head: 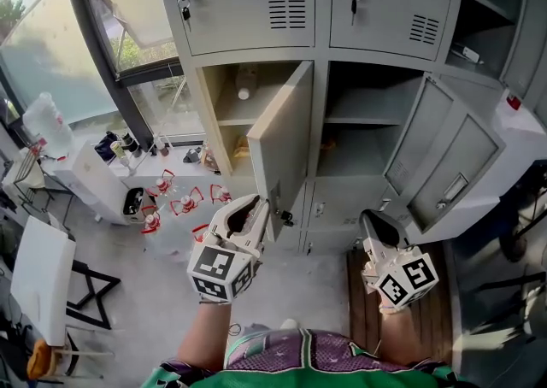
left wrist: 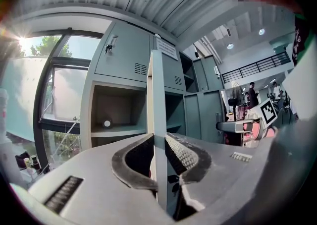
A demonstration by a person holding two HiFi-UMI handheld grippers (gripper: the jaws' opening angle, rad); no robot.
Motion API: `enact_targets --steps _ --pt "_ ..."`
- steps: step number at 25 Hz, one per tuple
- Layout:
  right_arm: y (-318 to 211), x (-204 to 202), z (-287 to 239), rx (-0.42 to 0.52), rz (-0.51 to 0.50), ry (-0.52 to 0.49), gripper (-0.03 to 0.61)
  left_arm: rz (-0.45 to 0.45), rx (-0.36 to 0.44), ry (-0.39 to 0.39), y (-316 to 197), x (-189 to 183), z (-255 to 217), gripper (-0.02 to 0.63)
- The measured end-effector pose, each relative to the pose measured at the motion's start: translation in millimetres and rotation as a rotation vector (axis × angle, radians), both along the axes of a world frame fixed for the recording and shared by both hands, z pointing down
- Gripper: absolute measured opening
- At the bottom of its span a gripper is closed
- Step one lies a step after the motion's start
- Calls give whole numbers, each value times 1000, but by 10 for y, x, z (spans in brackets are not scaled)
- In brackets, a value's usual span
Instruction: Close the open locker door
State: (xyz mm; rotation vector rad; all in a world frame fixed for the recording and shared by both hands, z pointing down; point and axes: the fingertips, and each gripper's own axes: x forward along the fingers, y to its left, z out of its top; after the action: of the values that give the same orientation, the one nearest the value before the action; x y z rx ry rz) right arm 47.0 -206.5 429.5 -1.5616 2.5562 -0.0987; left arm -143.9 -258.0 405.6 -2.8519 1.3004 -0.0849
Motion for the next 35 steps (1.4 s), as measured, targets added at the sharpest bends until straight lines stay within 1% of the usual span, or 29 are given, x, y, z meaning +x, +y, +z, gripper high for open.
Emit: enact_targets --steps 4,6,7,10,20,24,32,35 --pt "-80 -145 -31 11 2 19 6 -24 4 -5 -117 -199 2 83" --pt "-119 -216 -27 10 6 24 6 -50 13 -12 -192 -303 7 32" --pt "-137 -253 -28 10 7 26 6 -60 16 -11 -236 -356 7 25" --pt "-187 -356 -42 11 12 33 6 -54 10 10 -357 -488 -4 23" --pt "-252 -596 -71 -5 68 55 6 -22 6 28 -650 -768 -8 23" --pt "-260 -661 -88 -11 71 83 6 -23 -4 33 -751 -857 -8 23" --pt "-408 -656 -106 -29 59 116 8 -104 -25 48 -1038 -1031 -19 25" --pt "-510 -611 -109 -19 40 117 8 -149 -14 64 -1113 -1136 -71 26"
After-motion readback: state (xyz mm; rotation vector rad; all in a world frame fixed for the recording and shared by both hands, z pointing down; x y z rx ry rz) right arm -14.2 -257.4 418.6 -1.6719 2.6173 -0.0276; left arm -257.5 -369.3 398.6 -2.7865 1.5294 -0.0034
